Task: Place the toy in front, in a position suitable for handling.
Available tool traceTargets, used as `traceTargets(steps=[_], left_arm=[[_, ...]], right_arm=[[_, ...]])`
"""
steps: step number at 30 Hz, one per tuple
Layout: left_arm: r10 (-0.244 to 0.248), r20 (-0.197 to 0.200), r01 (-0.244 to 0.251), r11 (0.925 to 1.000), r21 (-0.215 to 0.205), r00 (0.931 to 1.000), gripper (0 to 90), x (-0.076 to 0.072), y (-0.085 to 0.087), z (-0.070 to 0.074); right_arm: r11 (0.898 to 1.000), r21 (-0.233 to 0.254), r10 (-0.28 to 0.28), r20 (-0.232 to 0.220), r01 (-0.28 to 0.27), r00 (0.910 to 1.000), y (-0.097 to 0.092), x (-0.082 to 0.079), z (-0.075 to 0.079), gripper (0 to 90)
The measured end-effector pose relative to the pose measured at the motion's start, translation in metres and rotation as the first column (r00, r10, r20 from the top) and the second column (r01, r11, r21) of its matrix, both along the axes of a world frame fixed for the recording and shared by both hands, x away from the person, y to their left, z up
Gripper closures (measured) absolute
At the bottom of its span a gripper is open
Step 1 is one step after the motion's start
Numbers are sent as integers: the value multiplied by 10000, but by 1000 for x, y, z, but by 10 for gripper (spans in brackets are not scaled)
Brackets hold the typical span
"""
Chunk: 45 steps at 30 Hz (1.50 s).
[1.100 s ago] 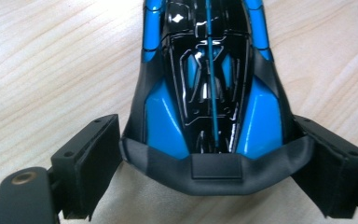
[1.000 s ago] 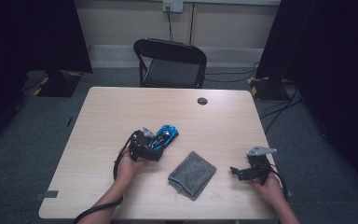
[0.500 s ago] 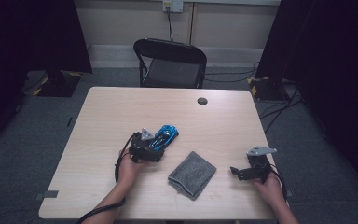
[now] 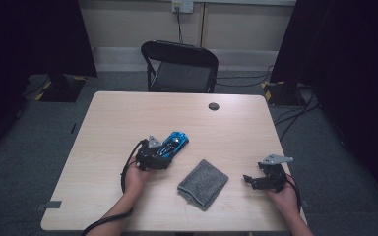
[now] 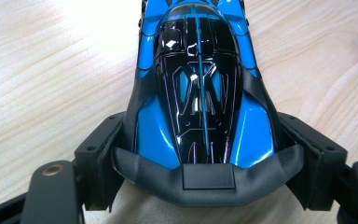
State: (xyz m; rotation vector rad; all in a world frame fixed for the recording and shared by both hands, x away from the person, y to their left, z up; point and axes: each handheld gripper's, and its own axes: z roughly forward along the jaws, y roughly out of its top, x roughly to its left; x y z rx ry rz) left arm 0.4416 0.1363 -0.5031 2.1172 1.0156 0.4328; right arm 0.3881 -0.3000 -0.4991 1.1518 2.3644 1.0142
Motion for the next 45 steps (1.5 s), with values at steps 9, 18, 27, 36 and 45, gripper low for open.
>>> traceTargets(steps=[9,18,27,36,45], left_arm=[[-281,41,281,9996,39,9996,246,2,5,0],[-290,6,290,9996,-45,9996,244,3,5,0],[-280,4,280,9996,-59,9996,244,3,5,0],[-293,19,293,9996,-23,9996,244,3,6,0],[-286,25,286,9996,-25,9996,244,3,6,0]], right_arm=[[9982,303,502,284,-510,9983,11,-3,14,149],[9805,-5,1966,56,-1966,9805,58,-5,25,173],[9609,233,2760,-63,-2758,9611,97,-5,38,189],[9347,713,3513,-346,-3483,9356,124,-9,37,212],[9270,549,3731,-361,-3709,9271,140,-12,31,200]])
